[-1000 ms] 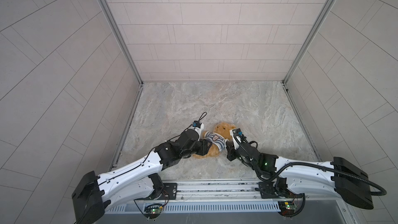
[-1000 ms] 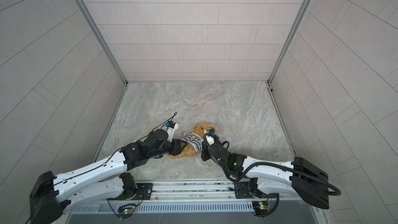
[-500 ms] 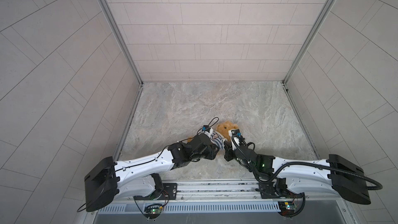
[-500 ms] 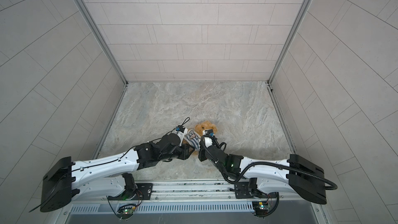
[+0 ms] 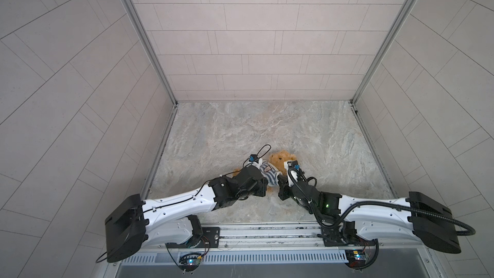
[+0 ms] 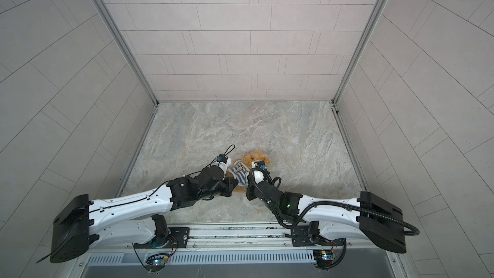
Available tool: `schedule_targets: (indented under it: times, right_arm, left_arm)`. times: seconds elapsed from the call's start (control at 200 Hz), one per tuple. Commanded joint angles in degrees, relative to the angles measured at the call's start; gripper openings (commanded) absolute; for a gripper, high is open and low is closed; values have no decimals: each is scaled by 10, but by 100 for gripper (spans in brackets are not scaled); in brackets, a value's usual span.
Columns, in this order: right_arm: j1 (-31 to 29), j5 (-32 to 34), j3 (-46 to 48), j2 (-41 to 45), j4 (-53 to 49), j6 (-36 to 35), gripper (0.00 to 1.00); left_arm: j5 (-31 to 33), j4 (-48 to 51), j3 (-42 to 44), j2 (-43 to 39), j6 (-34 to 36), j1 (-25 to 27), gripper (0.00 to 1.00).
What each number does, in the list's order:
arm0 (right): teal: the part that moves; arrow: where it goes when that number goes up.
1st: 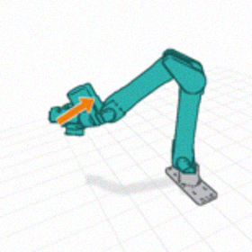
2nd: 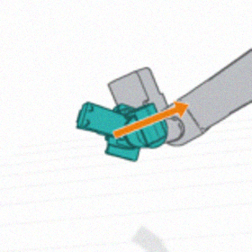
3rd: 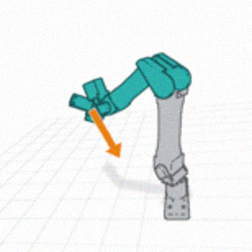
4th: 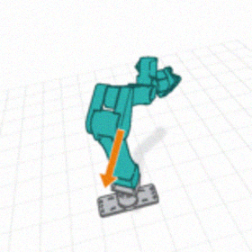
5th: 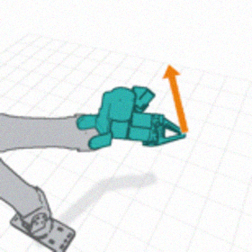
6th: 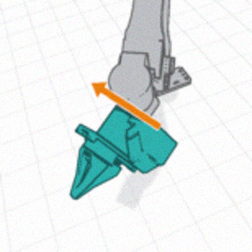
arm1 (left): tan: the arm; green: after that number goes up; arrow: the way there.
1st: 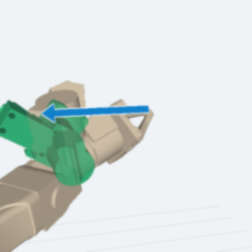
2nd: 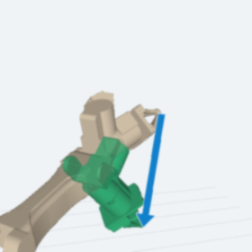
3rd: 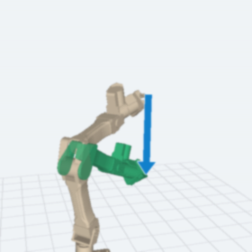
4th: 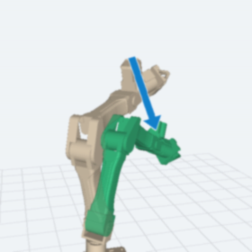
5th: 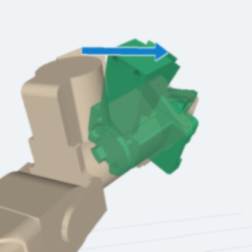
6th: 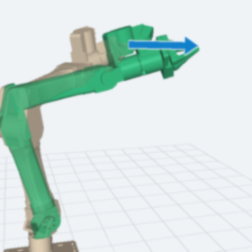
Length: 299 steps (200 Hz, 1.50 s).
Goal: Dress the teddy bear
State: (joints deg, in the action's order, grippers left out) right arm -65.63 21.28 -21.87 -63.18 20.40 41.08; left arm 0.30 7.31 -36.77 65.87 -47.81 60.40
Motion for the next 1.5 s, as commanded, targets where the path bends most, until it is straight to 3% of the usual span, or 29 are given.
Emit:
schedule_targets:
  times: [0.0,0.315,0.556,0.801,0.991,1.151,1.312,1.492]
  right_arm:
    - [-4,23,3,23,8,12,0]
    - [-4,27,31,79,-13,-20,0]
    - [0,-39,36,105,-19,-74,0]
    - [1,-139,51,134,5,-122,0]
    - [1,-157,66,177,24,-134,0]
    - [2,-149,53,157,4,-136,0]
    - [2,-131,45,136,-9,-132,22]
    - [-13,-132,13,149,-76,-159,36]
  left_arm:
    - [7,14,-1,0,11,-5,3]
    - [-13,21,19,-14,23,-41,0]
    - [-27,32,46,-32,52,-99,0]
    - [-35,28,67,-32,68,-125,0]
    - [-45,24,80,-26,83,-141,0]
    - [-72,3,78,-19,87,-140,0]
    - [-86,-15,72,-16,80,-115,0]
    - [-108,-81,85,1,39,-92,0]
